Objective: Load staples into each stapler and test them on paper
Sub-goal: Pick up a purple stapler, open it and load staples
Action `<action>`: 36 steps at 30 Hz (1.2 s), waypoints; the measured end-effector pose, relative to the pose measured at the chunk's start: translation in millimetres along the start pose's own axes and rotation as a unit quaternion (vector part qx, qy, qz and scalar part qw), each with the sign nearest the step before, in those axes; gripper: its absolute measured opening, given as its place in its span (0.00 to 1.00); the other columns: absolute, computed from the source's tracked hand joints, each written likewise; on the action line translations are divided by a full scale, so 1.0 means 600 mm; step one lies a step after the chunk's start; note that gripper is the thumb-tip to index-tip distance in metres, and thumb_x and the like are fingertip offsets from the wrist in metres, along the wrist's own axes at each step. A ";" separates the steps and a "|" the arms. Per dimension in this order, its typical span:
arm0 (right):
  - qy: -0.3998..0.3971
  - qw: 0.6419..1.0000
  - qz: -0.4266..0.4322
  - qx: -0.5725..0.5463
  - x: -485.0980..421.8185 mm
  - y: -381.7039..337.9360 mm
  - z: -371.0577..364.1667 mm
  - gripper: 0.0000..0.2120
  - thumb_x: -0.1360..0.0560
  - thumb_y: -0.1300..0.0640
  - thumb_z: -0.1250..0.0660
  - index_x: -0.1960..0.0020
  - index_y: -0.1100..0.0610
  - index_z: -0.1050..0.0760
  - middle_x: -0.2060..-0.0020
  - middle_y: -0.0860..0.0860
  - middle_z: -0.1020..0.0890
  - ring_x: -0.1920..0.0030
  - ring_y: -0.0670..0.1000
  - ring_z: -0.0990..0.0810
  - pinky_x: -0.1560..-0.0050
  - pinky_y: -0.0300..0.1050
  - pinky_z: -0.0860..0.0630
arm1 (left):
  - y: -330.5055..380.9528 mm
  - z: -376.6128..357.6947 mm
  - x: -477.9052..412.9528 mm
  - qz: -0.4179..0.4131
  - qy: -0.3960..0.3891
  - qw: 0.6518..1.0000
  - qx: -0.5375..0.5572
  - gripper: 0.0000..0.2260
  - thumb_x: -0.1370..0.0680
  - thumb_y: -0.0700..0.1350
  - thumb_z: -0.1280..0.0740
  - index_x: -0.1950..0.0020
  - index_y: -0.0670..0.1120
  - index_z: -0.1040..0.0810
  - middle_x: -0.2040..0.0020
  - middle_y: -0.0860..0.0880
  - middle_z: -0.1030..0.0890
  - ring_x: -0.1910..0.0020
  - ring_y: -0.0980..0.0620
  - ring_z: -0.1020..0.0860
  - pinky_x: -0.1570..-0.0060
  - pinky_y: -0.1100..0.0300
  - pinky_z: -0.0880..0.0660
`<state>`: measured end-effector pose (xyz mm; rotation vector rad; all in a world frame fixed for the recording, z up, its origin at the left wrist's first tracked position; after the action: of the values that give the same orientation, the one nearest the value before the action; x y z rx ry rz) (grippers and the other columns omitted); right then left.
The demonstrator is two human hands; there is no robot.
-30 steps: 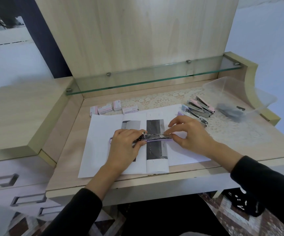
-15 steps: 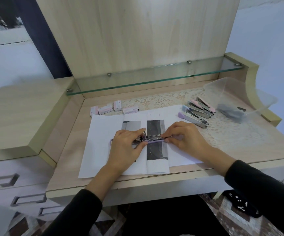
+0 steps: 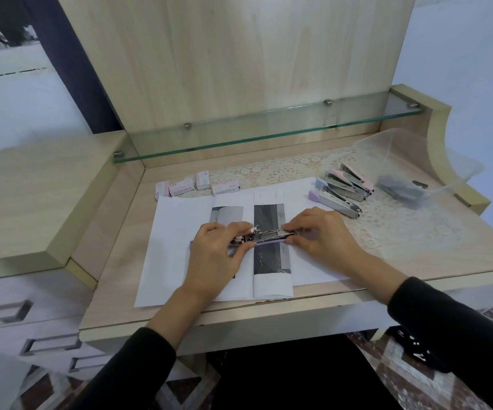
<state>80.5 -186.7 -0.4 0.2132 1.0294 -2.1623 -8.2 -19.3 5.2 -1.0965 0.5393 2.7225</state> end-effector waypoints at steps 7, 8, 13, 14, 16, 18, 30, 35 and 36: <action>0.009 1.000 0.025 0.011 0.000 -0.001 -0.002 0.09 0.35 0.62 0.25 0.55 0.60 0.17 0.64 0.56 0.16 0.62 0.57 0.21 0.59 0.49 0.25 | 0.005 -0.012 -0.003 -0.093 -0.072 0.991 -0.070 0.14 0.28 0.41 0.33 0.44 0.48 0.20 0.57 0.46 0.18 0.60 0.48 0.22 0.56 0.56 0.31; 0.006 0.999 0.035 0.020 0.000 -0.002 -0.004 0.09 0.35 0.62 0.25 0.55 0.60 0.17 0.64 0.56 0.16 0.62 0.58 0.21 0.58 0.49 0.24 | 0.008 -0.016 -0.004 -0.106 -0.089 0.987 -0.082 0.17 0.30 0.38 0.33 0.43 0.50 0.20 0.57 0.45 0.19 0.60 0.47 0.23 0.57 0.55 0.30; 0.006 0.999 0.038 0.024 0.000 -0.001 -0.005 0.08 0.35 0.62 0.26 0.55 0.59 0.17 0.64 0.55 0.16 0.61 0.58 0.22 0.58 0.48 0.25 | 0.013 -0.019 -0.011 -0.090 -0.121 0.984 -0.095 0.18 0.32 0.35 0.35 0.47 0.51 0.18 0.57 0.45 0.21 0.62 0.44 0.23 0.61 0.52 0.29; 0.006 0.999 0.037 0.023 0.000 -0.001 -0.005 0.08 0.35 0.62 0.26 0.55 0.59 0.17 0.64 0.55 0.16 0.61 0.57 0.22 0.57 0.48 0.25 | 0.014 -0.020 -0.011 -0.085 -0.125 0.984 -0.098 0.18 0.32 0.35 0.35 0.48 0.51 0.18 0.57 0.45 0.21 0.62 0.44 0.23 0.61 0.53 0.29; 0.004 0.999 0.032 0.020 0.000 -0.001 -0.005 0.08 0.34 0.61 0.26 0.55 0.59 0.17 0.63 0.55 0.16 0.61 0.57 0.22 0.57 0.48 0.26 | 0.013 -0.023 -0.011 -0.075 -0.134 0.983 -0.099 0.18 0.33 0.34 0.34 0.48 0.50 0.18 0.57 0.45 0.21 0.62 0.44 0.23 0.61 0.53 0.29; 0.001 0.999 0.026 0.021 0.001 -0.002 -0.006 0.08 0.34 0.61 0.26 0.55 0.58 0.17 0.63 0.54 0.16 0.60 0.56 0.22 0.56 0.48 0.26 | 0.012 -0.024 -0.012 -0.068 -0.133 0.985 -0.091 0.17 0.33 0.34 0.35 0.49 0.49 0.17 0.57 0.45 0.21 0.62 0.44 0.24 0.62 0.54 0.30; -0.001 0.999 0.019 0.030 0.005 -0.006 -0.004 0.10 0.32 0.60 0.27 0.51 0.56 0.18 0.60 0.54 0.17 0.57 0.55 0.22 0.52 0.48 0.26 | -0.052 0.042 -0.007 0.058 -0.176 0.979 -0.091 0.21 0.30 0.58 0.36 0.41 0.49 0.22 0.50 0.51 0.19 0.51 0.49 0.23 0.48 0.55 0.35; -0.015 0.999 0.011 0.047 0.007 -0.006 -0.007 0.12 0.31 0.61 0.29 0.48 0.55 0.20 0.58 0.53 0.19 0.55 0.54 0.23 0.50 0.45 0.28 | -0.100 0.075 0.007 0.163 -0.226 0.960 -0.030 0.23 0.32 0.58 0.30 0.41 0.50 0.22 0.52 0.53 0.20 0.55 0.54 0.25 0.51 0.57 0.29; -0.017 0.999 0.005 0.050 0.006 -0.005 -0.008 0.12 0.31 0.60 0.30 0.47 0.55 0.20 0.58 0.53 0.19 0.54 0.54 0.24 0.50 0.45 0.29 | -0.104 0.075 0.009 0.178 -0.233 0.956 -0.003 0.19 0.31 0.54 0.27 0.44 0.49 0.20 0.54 0.53 0.20 0.57 0.57 0.26 0.53 0.62 0.29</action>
<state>75.4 -184.0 -3.2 0.2264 0.8996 -2.2042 -23.5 55.5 14.8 -0.3460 0.7000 3.1375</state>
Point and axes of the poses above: each hand's wrist, its own x-axis away from the middle knuckle, its own z-axis out of the back of the hand, y = z × x, the point moved 4 cm from there along -x, towards the middle knuckle
